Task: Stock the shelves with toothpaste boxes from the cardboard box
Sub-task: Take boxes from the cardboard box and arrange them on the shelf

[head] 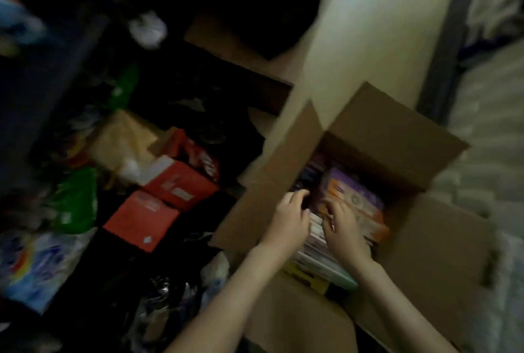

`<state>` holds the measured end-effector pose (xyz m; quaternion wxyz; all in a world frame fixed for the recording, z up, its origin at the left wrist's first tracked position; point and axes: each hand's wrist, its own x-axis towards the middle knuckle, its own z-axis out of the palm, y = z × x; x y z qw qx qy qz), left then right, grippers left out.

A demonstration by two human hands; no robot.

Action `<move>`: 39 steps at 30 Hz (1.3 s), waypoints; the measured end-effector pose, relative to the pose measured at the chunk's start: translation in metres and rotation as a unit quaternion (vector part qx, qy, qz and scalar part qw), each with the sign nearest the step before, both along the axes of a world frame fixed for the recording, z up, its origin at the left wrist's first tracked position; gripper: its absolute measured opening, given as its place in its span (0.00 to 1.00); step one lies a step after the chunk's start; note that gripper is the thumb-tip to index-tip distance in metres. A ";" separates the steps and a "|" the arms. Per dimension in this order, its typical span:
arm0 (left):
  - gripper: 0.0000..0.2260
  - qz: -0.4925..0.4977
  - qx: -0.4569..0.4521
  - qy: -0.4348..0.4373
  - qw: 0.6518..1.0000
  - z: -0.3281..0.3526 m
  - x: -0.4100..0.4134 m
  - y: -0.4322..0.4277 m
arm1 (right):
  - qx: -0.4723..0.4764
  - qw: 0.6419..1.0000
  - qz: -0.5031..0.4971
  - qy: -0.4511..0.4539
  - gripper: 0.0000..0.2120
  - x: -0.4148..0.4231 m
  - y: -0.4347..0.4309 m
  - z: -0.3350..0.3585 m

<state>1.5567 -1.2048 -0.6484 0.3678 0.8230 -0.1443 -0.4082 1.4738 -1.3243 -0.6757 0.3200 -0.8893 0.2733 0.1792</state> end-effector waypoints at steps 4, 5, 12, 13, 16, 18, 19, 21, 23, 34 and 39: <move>0.23 -0.103 0.081 0.050 0.990 -0.088 -0.032 -0.040 | 0.018 0.987 -0.094 0.130 0.27 -0.083 -0.061 -0.073; 0.24 -0.112 0.104 0.056 0.987 -0.107 -0.035 -0.045 | 0.019 0.984 -0.102 0.144 0.29 -0.095 -0.070 -0.087; 0.26 -0.113 0.134 0.112 0.978 -0.166 -0.051 -0.073 | -0.048 0.991 -0.080 0.097 0.39 -0.097 -0.097 -0.150; 0.25 -0.112 0.136 0.114 0.978 -0.167 -0.052 -0.075 | -0.066 0.990 -0.075 0.099 0.38 -0.091 -0.099 -0.153; 0.26 -0.092 0.140 0.099 0.981 -0.162 -0.051 -0.079 | -0.138 0.983 -0.034 0.119 0.26 -0.076 -0.097 -0.150; 0.28 -0.072 0.115 0.087 0.987 -0.149 -0.046 -0.076 | -0.151 0.981 -0.011 0.118 0.21 -0.073 -0.091 -0.140; 0.29 -0.063 0.099 0.083 0.990 -0.139 -0.043 -0.074 | -0.148 0.983 -0.006 0.108 0.20 -0.075 -0.087 -0.132; 0.29 -0.063 0.079 0.049 0.994 -0.113 -0.034 -0.067 | -0.135 0.989 0.004 0.060 0.19 -0.075 -0.076 -0.109; 0.26 -0.095 0.091 -0.019 0.991 -0.082 -0.020 -0.056 | -0.113 0.993 0.028 -0.006 0.20 -0.064 -0.064 -0.077; 0.19 -0.101 0.173 -0.266 0.943 0.151 0.093 0.095 | -0.036 0.928 0.348 -0.129 0.24 0.138 0.026 0.153; 0.19 0.099 0.170 -0.228 0.954 0.247 0.114 0.210 | -0.104 0.835 0.483 -0.240 0.28 0.210 0.131 0.244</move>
